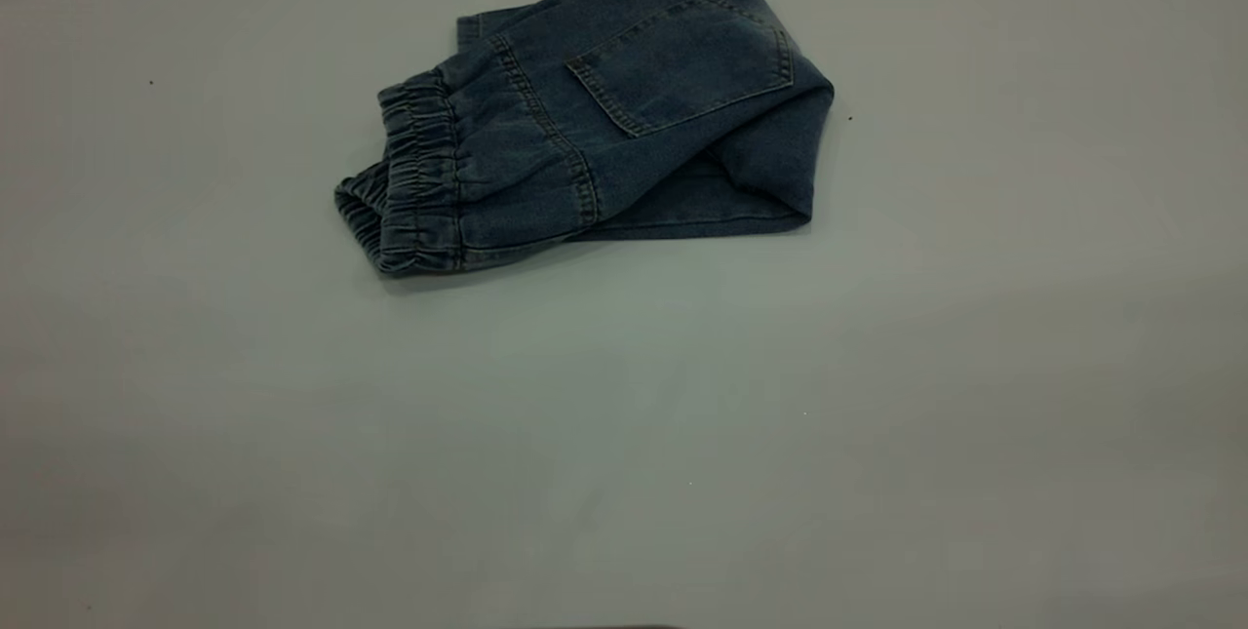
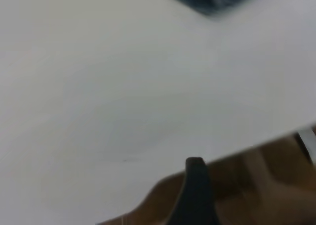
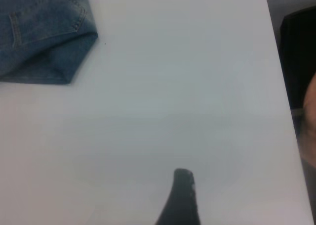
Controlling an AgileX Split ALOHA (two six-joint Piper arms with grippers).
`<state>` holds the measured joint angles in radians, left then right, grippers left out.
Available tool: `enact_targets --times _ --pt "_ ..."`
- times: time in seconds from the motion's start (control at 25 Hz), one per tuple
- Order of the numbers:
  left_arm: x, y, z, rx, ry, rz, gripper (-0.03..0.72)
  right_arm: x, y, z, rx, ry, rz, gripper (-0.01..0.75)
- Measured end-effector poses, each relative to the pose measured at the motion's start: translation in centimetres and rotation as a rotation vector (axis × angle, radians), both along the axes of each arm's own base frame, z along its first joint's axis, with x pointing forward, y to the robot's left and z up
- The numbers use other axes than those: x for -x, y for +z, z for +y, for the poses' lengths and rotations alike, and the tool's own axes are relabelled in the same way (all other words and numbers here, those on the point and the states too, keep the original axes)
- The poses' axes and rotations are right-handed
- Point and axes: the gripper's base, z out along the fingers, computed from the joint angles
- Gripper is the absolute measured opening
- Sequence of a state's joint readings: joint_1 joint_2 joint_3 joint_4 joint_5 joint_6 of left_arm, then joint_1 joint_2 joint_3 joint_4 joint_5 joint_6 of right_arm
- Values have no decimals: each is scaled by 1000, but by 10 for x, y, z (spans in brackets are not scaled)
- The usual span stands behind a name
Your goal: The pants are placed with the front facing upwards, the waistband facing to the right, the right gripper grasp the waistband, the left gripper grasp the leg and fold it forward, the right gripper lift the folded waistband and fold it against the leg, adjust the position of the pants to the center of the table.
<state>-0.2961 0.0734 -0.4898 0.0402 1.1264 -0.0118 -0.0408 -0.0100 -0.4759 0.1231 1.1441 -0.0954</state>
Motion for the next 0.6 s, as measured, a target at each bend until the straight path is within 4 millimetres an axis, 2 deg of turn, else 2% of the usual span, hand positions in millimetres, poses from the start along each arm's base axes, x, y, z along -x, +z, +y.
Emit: enact_targets --times 0.24,0.6 --pt "14 0 2 16 224 -87 552 0 0 0 0 0 0 552" --pt "14 0 2 16 233 -87 552 0 0 0 0 0 0 552"
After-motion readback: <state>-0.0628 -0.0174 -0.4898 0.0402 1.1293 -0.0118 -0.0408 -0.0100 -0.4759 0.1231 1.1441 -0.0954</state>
